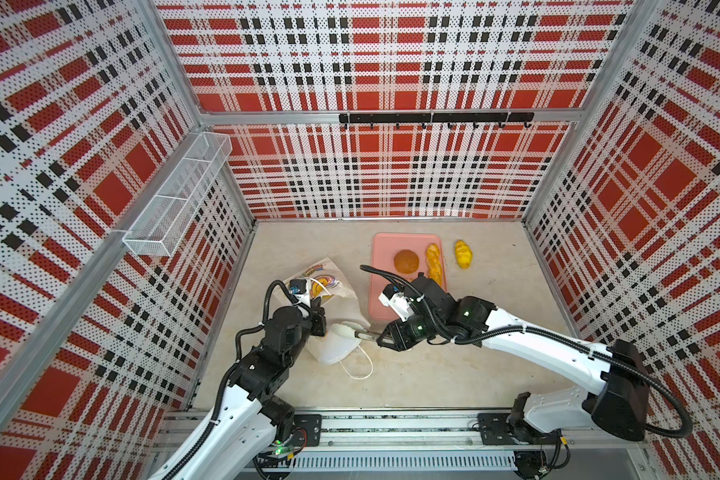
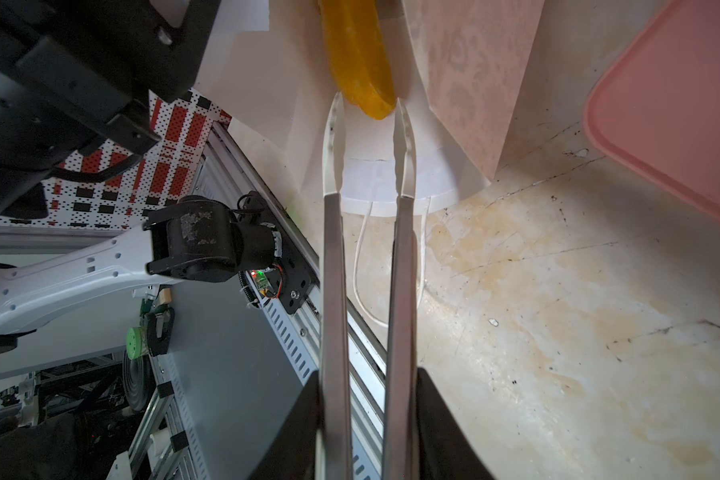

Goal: Take the fake bread out of the paper bag
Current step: 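Move the tongs with the right gripper back into the bag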

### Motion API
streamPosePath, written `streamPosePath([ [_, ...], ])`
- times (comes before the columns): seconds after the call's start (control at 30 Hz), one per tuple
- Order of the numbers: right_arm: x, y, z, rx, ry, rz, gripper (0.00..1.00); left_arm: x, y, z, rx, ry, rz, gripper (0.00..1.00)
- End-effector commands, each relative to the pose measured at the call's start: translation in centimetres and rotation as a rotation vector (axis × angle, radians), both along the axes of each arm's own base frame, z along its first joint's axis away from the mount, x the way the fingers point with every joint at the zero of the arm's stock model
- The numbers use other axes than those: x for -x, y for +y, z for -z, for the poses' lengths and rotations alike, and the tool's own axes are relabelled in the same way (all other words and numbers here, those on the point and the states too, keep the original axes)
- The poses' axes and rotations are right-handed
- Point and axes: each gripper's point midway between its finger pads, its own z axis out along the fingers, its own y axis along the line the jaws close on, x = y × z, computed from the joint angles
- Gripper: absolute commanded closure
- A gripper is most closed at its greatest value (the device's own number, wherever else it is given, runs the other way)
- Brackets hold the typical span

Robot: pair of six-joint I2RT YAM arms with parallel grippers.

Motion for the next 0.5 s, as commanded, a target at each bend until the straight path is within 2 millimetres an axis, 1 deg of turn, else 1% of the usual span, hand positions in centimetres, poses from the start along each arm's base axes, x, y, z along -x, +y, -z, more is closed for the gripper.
streamPosePath([
  [0.0, -1.6, 2.6, -1.9, -0.113, -0.099, -0.012, 0.65, -0.3, -0.6, -0.3, 0.032, -0.015, 0.016, 1.0],
  [0.13, -2.8, 3.5, -1.3, -0.172, -0.132, 0.044, 0.65, -0.4, -0.6, -0.3, 0.024, -0.014, 0.013, 1.0],
  [0.27, -3.2, 4.9, -0.4, -0.207, -0.12, 0.038, 0.62, -0.4, -0.5, -0.2, 0.017, -0.012, 0.014, 1.0],
  [0.4, -3.7, 5.7, 0.4, -0.217, -0.114, 0.042, 0.59, -0.3, -0.5, -0.3, 0.016, -0.016, 0.012, 1.0],
  [0.47, -3.7, 6.1, 0.9, -0.217, -0.104, 0.035, 0.59, -0.4, -0.4, -0.3, 0.018, -0.016, 0.007, 1.0],
])
